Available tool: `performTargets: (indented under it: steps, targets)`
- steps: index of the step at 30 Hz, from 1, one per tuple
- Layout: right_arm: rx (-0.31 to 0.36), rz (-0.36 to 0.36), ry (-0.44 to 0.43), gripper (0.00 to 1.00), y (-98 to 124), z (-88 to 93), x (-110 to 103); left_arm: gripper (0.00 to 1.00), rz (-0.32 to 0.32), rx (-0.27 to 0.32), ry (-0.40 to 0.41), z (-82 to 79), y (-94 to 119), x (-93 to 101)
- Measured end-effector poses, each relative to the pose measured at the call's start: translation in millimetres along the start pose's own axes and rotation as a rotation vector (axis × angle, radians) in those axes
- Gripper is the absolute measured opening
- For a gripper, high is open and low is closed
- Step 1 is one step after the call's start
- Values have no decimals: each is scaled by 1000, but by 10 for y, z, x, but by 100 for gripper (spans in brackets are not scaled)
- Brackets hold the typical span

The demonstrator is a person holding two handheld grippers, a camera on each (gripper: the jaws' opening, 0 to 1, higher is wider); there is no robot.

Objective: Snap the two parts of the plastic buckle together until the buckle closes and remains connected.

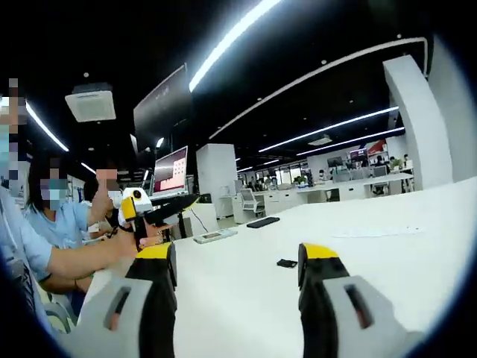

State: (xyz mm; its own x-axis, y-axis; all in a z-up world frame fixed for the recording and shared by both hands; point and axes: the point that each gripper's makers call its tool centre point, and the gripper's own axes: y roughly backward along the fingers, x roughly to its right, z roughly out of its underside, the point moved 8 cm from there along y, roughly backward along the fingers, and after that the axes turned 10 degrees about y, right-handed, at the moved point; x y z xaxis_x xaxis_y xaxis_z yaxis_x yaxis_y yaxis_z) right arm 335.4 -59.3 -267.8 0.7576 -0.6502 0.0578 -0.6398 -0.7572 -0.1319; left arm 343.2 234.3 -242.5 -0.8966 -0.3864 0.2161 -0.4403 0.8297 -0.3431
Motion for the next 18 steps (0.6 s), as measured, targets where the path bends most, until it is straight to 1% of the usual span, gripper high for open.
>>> performTargets:
  steps: [2, 3, 5, 7, 9, 10, 11, 15, 18]
  targets:
    - [26, 15, -33, 66, 40, 11, 59, 99, -5, -16, -14, 49, 23, 70]
    - [28, 14, -39, 65, 28, 34, 22, 98, -7, -25, -18, 78, 37, 108]
    - [27, 10, -49, 64, 44, 37, 33, 99, 2, -32, -17, 135, 64, 173]
    - [29, 2, -32, 64, 27, 14, 22, 99, 14, -33, -13, 175, 76, 211]
    - [25, -2, -11, 64, 21, 6, -26, 99, 21, -37, -7, 182, 66, 227]
    - [22, -5, -2, 64, 21, 7, -50, 99, 28, -30, -6, 182, 63, 235]
    - [19, -9, 2, 64, 21, 4, -41, 99, 30, -27, -4, 182, 59, 235]
    - [19, -7, 0, 63, 35, 7, -50, 98, 22, -48, -1, 221, 67, 221]
    - [19, -3, -13, 62, 39, 6, -23, 99, 20, -51, 2, 231, 67, 216]
